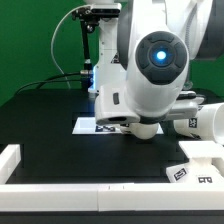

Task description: Assemble lamp

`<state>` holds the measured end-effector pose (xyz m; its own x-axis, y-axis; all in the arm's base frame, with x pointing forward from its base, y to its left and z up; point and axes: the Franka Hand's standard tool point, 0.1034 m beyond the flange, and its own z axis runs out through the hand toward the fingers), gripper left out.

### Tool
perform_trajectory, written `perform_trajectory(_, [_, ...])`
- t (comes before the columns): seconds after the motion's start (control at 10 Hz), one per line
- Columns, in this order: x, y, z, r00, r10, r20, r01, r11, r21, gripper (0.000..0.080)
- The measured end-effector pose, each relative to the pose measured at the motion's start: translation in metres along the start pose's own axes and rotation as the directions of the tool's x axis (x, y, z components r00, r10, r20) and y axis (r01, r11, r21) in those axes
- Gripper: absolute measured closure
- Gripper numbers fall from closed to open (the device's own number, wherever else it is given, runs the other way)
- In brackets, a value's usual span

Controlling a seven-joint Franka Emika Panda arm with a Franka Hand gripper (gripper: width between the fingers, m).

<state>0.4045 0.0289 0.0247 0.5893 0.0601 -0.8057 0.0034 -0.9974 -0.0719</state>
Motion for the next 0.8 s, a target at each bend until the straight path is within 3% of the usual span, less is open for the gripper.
perform_trajectory(0.2, [0.003, 0.005, 0.001, 0.999, -0.033, -0.014, 0.033, 0.999, 0.001, 0.0101])
perform_trajectory(0.3, [0.004, 0.008, 0.009, 0.998, -0.062, -0.019, 0.062, 0.998, 0.001, 0.0101])
perform_trajectory(0.5, [0.011, 0.023, -0.006, 0.995, -0.092, -0.032, 0.093, 0.996, 0.007, 0.0101])
perform_trajectory(0.8, [0.012, 0.023, -0.007, 0.995, -0.091, -0.035, 0.091, 0.996, 0.007, 0.0101])
